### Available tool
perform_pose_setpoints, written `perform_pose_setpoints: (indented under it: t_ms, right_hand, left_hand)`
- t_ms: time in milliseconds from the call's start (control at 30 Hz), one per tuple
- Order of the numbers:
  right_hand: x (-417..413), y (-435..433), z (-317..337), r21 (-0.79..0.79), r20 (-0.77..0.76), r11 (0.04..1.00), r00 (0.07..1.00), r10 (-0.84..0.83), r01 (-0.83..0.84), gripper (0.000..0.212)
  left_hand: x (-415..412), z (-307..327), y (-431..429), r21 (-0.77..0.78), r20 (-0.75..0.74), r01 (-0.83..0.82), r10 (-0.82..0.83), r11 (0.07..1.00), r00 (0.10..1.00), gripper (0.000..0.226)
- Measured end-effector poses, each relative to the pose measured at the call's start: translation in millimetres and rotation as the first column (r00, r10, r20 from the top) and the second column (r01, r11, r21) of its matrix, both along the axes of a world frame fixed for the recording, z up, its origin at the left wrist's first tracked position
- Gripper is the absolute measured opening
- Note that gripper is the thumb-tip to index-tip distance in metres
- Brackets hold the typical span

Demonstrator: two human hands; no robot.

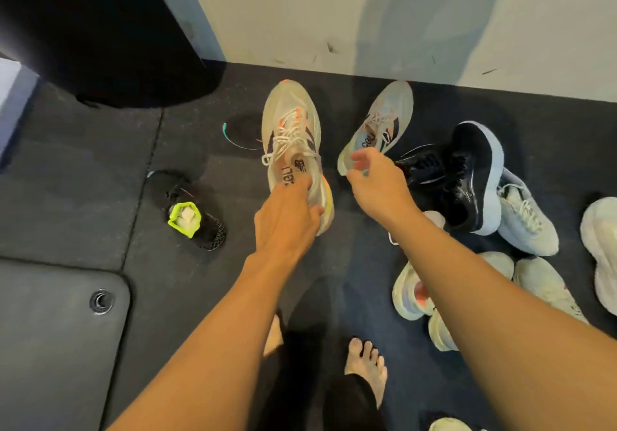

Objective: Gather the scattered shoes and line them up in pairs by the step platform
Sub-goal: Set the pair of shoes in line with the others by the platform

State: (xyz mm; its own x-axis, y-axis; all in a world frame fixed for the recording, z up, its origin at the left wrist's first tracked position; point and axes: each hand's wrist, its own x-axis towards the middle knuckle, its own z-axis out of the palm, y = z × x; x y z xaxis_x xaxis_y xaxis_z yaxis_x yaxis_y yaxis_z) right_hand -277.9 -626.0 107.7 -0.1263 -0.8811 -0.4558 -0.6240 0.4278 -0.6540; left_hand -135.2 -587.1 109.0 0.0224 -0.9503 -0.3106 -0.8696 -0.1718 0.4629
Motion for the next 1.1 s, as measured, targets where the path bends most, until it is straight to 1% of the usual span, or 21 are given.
perform_pose_setpoints:
  t_ms: [133, 200, 267, 367, 467, 567, 633, 700, 767, 800, 833, 867, 933, 967, 1033, 1100]
  right_hand:
    - [13.5, -36.7, -67.1, 0.06, -0.049, 0.998, 0.999, -0.023, 0.026, 0.046]
    - [25.2, -52.6, -95.8, 0.054, -0.04, 0.994, 0.995, -0.092, 0.094, 0.051]
    - [33.1, -66.2, -122.6, 0.037, -0.032, 0.98, 0.98, -0.197, 0.198, 0.057]
    - [42.2, -84.2, -155.7, 0.092, -0.036, 0.947, 0.952, -0.304, 0.307, 0.063]
    - [49.0, -87.1, -167.1, 0.175, -0.056, 0.913, 0.93, -0.364, 0.368, 0.062]
    - [53.6, -80.2, -154.3, 0.159, -0.177, 0.924, 0.931, -0.32, 0.348, 0.056]
    - [50.8, -73.6, -131.7, 0.188, -0.227, 0.916, 0.923, -0.312, 0.355, 0.052]
    - [49.6, -68.6, -98.8, 0.277, -0.243, 0.902, 0.932, -0.268, 0.332, 0.047]
    - [53.4, -68.7, -54.8, 0.387, -0.226, 0.899, 0.966, -0.125, 0.206, 0.049]
    - [57.5, -71.4, -29.4, 0.434, -0.202, 0.894, 0.979, -0.019, 0.106, 0.043]
    - [62.9, -75.0, -0.9, 0.473, -0.185, 0.881, 0.978, 0.097, 0.002, 0.03]
    - [69.0, -78.7, 29.3, 0.507, -0.171, 0.857, 0.963, 0.207, -0.094, 0.022]
    - [83.3, -83.5, 94.5, 0.555, -0.134, 0.789, 0.908, 0.397, -0.263, 0.025]
    - [89.9, -84.6, 129.8, 0.562, -0.122, 0.76, 0.876, 0.466, -0.326, 0.024]
    - [102.5, -80.0, 202.4, 0.547, -0.126, 0.73, 0.822, 0.555, -0.409, 0.019]
    - [113.5, -69.8, 281.8, 0.453, -0.189, 0.762, 0.785, 0.59, -0.464, 0.022]
  left_hand:
    - [14.4, -47.0, -14.3, -0.03, 0.051, 0.056, -0.054, 0.998, 0.997, 0.026]
    - [24.3, -65.6, -20.3, -0.052, 0.083, 0.088, -0.084, 0.995, 0.993, 0.028]
    - [33.3, -81.4, -25.2, -0.072, 0.092, 0.116, -0.109, 0.991, 0.99, 0.028]
    - [42.5, -97.7, -33.2, -0.088, 0.089, 0.147, -0.14, 0.985, 0.986, 0.026]
    - [45.1, -104.2, -34.6, -0.077, 0.077, 0.193, -0.188, 0.978, 0.979, 0.028]
    - [54.3, -96.3, -37.3, -0.024, 0.062, 0.182, -0.18, 0.983, 0.982, 0.029]
    - [61.3, -80.4, -44.8, 0.029, 0.07, 0.165, -0.167, 0.986, 0.984, 0.029]
    - [69.0, -55.2, -55.3, 0.08, 0.084, 0.14, -0.146, 0.987, 0.986, 0.03]
    - [76.2, -19.1, -69.1, 0.126, 0.081, 0.094, -0.104, 0.988, 0.991, 0.028]
    - [79.7, 3.2, -77.6, 0.149, 0.067, 0.075, -0.085, 0.986, 0.994, 0.024]
    - [84.4, 26.4, -86.2, 0.185, 0.048, 0.068, -0.078, 0.98, 0.996, 0.016]
    - [88.6, 52.8, -95.7, 0.225, 0.025, 0.077, -0.085, 0.971, 0.996, 0.011]
    - [97.4, 112.6, -113.3, 0.333, -0.006, 0.132, -0.138, 0.934, 0.99, 0.03]
    - [102.0, 144.1, -121.3, 0.377, -0.011, 0.153, -0.161, 0.914, 0.987, 0.03]
    - [111.6, 214.4, -129.1, 0.44, -0.025, 0.157, -0.163, 0.884, 0.986, 0.028]
    - [125.0, 292.0, -127.0, 0.464, -0.071, 0.154, -0.136, 0.873, 0.988, 0.031]
